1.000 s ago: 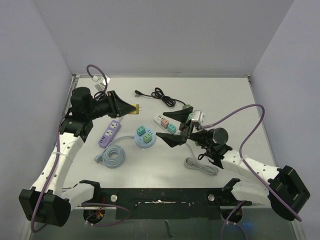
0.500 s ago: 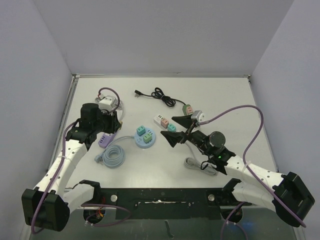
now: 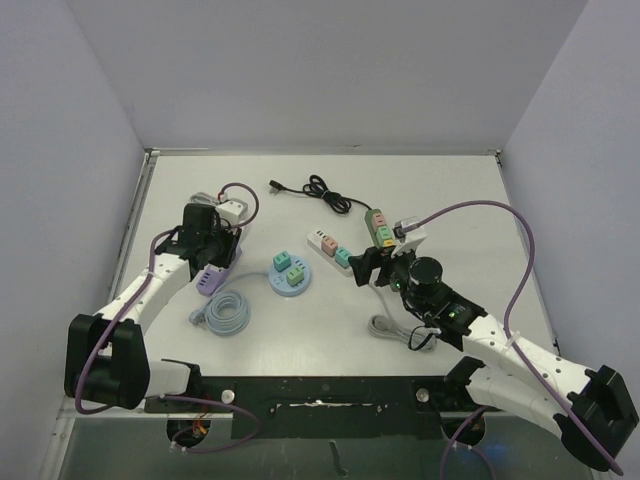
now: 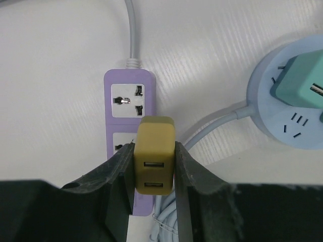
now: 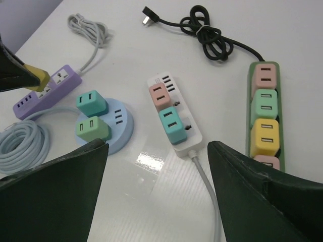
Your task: Insert the plug
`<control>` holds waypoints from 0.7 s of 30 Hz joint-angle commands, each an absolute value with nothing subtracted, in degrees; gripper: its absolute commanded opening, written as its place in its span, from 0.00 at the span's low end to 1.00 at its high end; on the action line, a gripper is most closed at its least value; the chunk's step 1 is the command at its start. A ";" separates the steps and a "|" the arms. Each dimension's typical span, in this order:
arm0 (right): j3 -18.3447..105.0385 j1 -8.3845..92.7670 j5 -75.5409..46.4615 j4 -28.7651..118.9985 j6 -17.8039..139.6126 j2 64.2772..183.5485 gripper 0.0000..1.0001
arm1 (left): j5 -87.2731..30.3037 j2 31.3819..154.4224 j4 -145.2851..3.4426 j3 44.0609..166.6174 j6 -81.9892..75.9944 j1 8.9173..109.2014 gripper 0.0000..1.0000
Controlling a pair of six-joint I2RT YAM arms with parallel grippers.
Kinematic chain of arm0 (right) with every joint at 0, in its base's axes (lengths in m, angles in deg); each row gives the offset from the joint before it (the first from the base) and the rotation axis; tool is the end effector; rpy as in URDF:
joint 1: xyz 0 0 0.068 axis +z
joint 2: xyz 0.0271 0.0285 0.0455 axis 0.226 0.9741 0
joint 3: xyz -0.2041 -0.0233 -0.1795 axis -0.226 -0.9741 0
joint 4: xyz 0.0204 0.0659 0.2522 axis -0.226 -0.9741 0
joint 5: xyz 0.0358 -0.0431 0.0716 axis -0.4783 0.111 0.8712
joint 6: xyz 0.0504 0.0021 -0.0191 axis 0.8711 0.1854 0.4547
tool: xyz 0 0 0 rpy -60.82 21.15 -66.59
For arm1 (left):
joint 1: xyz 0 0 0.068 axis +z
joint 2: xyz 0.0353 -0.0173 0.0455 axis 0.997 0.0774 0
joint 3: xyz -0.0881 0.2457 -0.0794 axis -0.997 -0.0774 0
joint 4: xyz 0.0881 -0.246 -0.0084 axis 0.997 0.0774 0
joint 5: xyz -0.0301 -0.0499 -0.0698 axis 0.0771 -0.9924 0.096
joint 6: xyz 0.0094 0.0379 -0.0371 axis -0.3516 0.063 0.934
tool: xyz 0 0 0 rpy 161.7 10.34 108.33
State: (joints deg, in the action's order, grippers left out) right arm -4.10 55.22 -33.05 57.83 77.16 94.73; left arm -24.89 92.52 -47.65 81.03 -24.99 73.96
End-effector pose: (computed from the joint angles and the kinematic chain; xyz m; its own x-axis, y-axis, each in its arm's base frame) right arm 0.1619 0.1374 0.2556 -0.3416 0.2098 -0.9161 -0.4221 0.8367 0.3490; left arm 0.2638 -0.0571 0.2283 -0.6739 0.3222 -0.6649 0.3815 0.9224 0.0604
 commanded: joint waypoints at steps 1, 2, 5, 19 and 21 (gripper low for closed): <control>-1.98 55.60 -40.00 50.40 79.64 90.63 0.81 | -23.98 93.85 -53.35 84.57 -27.36 73.95 0.11; -2.49 55.60 -40.28 50.37 79.71 90.01 0.81 | -23.85 94.55 -53.39 84.89 -27.47 73.96 0.11; -3.25 55.50 -40.90 49.97 79.84 89.03 0.81 | -23.31 96.28 -53.63 85.98 -27.58 73.97 0.11; -2.59 55.56 -40.79 47.99 79.77 89.03 0.81 | -23.05 104.81 -41.44 95.74 -29.65 74.00 0.11; -2.49 55.62 -40.21 47.76 79.43 88.98 0.82 | -22.93 105.30 -40.87 95.79 -29.66 74.04 0.11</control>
